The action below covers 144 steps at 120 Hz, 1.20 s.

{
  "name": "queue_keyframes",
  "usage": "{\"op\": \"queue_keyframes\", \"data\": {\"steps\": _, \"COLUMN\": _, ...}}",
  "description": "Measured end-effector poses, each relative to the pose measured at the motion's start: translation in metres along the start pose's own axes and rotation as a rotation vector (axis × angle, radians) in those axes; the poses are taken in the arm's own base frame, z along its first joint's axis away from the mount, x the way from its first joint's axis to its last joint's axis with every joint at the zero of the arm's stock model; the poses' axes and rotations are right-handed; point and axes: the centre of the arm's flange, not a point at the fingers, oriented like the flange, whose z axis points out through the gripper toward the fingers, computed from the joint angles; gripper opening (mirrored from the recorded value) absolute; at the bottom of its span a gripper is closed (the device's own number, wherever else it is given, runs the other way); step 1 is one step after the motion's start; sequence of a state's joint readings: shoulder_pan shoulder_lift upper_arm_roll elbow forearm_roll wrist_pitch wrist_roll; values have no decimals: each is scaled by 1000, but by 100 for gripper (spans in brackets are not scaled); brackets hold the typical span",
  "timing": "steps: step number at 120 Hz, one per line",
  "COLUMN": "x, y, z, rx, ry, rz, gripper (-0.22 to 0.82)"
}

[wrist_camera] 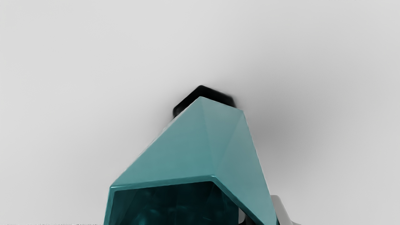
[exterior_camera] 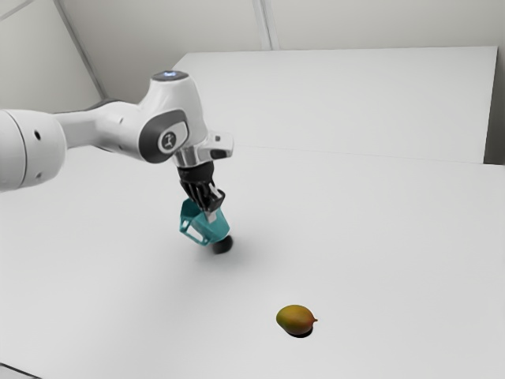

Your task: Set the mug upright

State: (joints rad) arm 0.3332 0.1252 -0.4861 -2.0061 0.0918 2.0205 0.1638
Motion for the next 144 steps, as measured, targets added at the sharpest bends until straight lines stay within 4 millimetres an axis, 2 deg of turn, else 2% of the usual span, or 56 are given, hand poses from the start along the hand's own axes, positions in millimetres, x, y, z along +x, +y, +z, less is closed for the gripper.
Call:
{"op": "queue_keyframes", "data": {"steps": 28, "x": -1, "y": 8, "z": 14, "rx": 10, "ry": 1, "rz": -58, "gripper": -17}}
{"op": "queue_keyframes", "data": {"steps": 81, "x": 2, "y": 8, "z": 37, "rx": 13, "ry": -5, "rz": -132, "gripper": -16}}
{"op": "queue_keyframes", "data": {"steps": 98, "x": 4, "y": 13, "z": 38, "rx": 7, "ry": -2, "rz": -140, "gripper": -1}}
{"op": "queue_keyframes", "data": {"steps": 119, "x": 5, "y": 21, "z": 30, "rx": 15, "ry": 15, "rz": -140, "gripper": 31}}
{"op": "queue_keyframes", "data": {"steps": 130, "x": 2, "y": 23, "z": 14, "rx": 32, "ry": 40, "rz": -143, "gripper": 42}}
{"op": "queue_keyframes", "data": {"steps": 144, "x": 0, "y": 31, "z": -22, "rx": 67, "ry": 91, "rz": -139, "gripper": 50}}
